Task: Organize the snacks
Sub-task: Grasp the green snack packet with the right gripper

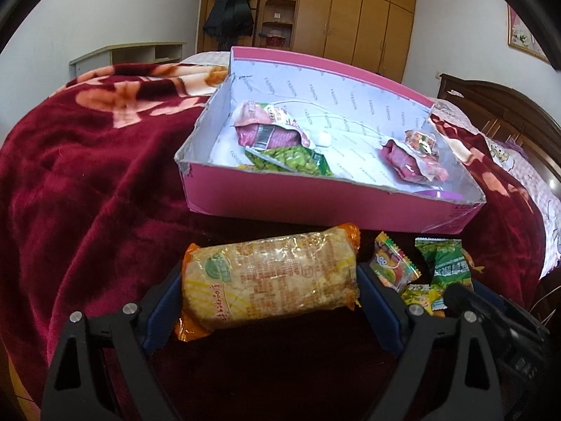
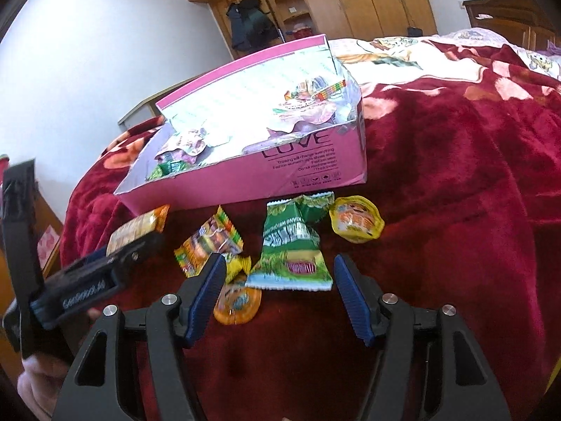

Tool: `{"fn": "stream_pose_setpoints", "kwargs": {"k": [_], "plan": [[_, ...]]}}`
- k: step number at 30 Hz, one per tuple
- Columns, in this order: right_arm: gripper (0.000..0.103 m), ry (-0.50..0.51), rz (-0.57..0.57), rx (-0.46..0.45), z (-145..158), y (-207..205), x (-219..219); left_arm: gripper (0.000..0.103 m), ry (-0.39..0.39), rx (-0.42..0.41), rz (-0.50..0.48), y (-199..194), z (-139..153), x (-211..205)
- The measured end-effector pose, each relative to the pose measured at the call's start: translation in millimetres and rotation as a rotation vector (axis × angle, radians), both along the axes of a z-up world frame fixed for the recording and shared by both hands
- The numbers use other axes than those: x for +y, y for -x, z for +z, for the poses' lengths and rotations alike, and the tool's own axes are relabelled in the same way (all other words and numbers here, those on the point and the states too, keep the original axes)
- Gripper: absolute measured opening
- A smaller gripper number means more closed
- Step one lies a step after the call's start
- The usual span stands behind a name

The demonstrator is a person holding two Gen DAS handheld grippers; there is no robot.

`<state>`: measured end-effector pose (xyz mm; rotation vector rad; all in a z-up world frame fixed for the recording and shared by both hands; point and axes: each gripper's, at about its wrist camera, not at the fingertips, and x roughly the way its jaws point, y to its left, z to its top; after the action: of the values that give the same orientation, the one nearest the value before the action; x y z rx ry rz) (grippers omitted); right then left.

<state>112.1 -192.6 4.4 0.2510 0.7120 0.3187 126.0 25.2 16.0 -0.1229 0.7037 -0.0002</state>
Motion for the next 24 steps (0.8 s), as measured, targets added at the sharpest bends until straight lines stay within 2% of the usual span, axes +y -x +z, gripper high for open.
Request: {"fn": "stream_pose_setpoints", "kwargs": {"k": [4,9,13,24], "plan": [[0.053,-0.022,-0.031,0.022,-7.1,-8.4,-0.1,0.094,0.021,0.005,-0.005,-2.3,-2.4,4.8],[0.051,0.000,-0.045,0.014,-10.3,-8.6,1.4,0.094,0.036,0.009,-0.007,-4.2,-4.0,7.7],[0.040,-0.013,-0.066,0.013,-10.8,-6.9,-2.6,0.094,0.032,0.004,-0.015,-2.1,-2.8,6.6],[0.036,-0.046,-0.071,-0.009,-1.7,8.9,-9.8,0.094,0.037,-0.022,-0.024,9.7,9.0,5.4]]}}
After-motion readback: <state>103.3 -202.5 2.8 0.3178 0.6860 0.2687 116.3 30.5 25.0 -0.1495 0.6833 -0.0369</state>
